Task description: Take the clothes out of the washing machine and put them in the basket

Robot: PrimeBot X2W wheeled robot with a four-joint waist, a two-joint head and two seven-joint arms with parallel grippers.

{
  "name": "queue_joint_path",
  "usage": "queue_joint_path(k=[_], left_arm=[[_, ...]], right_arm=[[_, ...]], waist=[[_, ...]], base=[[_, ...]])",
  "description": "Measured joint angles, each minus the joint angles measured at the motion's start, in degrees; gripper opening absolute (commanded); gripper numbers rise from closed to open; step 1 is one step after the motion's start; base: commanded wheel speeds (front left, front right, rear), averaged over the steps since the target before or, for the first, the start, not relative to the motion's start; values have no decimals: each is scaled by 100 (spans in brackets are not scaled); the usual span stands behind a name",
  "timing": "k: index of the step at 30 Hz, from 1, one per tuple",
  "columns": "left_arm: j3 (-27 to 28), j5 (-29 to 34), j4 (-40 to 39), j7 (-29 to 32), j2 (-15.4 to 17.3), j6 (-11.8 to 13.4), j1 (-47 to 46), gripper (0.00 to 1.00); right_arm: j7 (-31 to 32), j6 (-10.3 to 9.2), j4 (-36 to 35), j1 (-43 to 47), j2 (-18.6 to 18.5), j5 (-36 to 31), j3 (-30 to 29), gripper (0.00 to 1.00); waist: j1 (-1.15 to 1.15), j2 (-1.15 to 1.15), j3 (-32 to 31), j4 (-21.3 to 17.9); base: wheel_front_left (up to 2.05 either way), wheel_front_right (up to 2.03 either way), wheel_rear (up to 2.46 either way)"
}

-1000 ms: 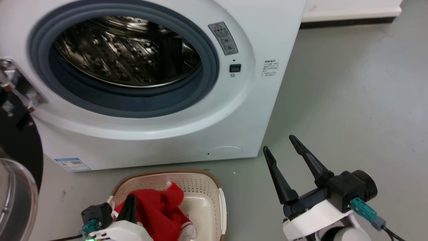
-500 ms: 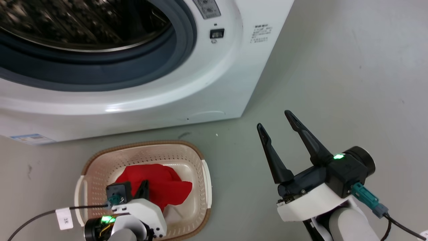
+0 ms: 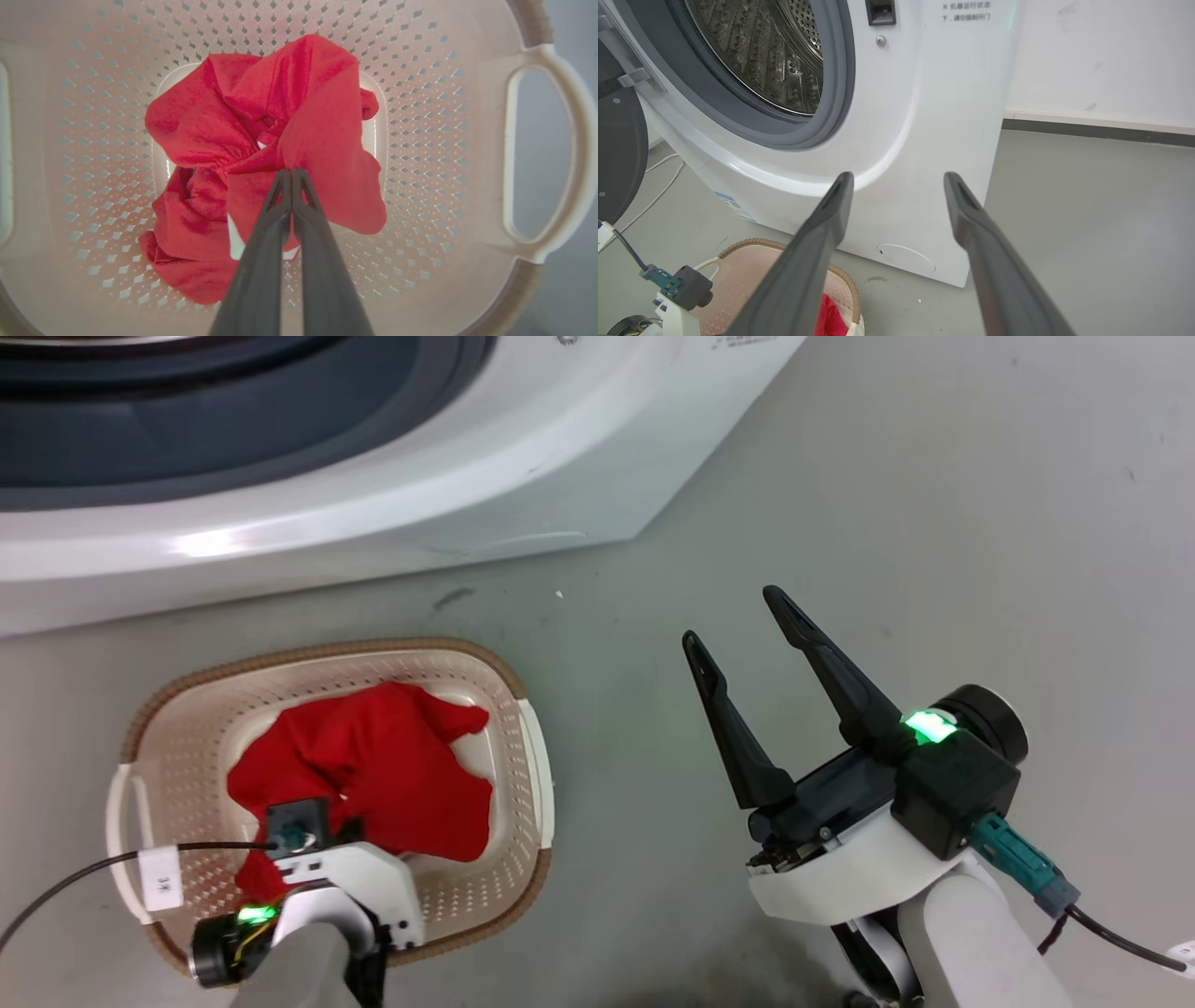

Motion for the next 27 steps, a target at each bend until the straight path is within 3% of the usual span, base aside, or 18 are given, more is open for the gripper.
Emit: queue_joint_path(k=[9, 10, 11, 12, 13, 27], left_arm=[[312, -335, 601, 71, 75, 112, -318, 0], [319, -343, 642, 69, 87, 97, -359, 11], [313, -345, 655, 68, 97, 88, -366, 37], [305, -350, 673, 66, 100, 66, -365, 83], [279, -348, 693, 69, 103, 43, -361, 100], [417, -695, 792, 26, -183, -319, 482, 100]], right_arm=[[-107, 0, 111, -133, -1, 47, 58, 100], [-133, 0, 144, -196, -1, 51, 86, 100], [-142, 0, 175, -200, -1, 59, 101, 100], [-154, 0, 208, -200, 0, 63, 113, 100], [-163, 0, 242, -199, 0, 77, 116, 100], [-16, 0, 645, 211, 2, -47, -220, 100]], waist=[[0, 0, 461, -156], [0, 0, 483, -171], [0, 0, 464, -171], [0, 0, 430, -170], [0, 0, 381, -168], [-1, 0, -1105, 29]], base=[[0, 0, 0], [0, 0, 0], [0, 0, 0], [0, 0, 0], [0, 0, 0], [0, 0, 0]])
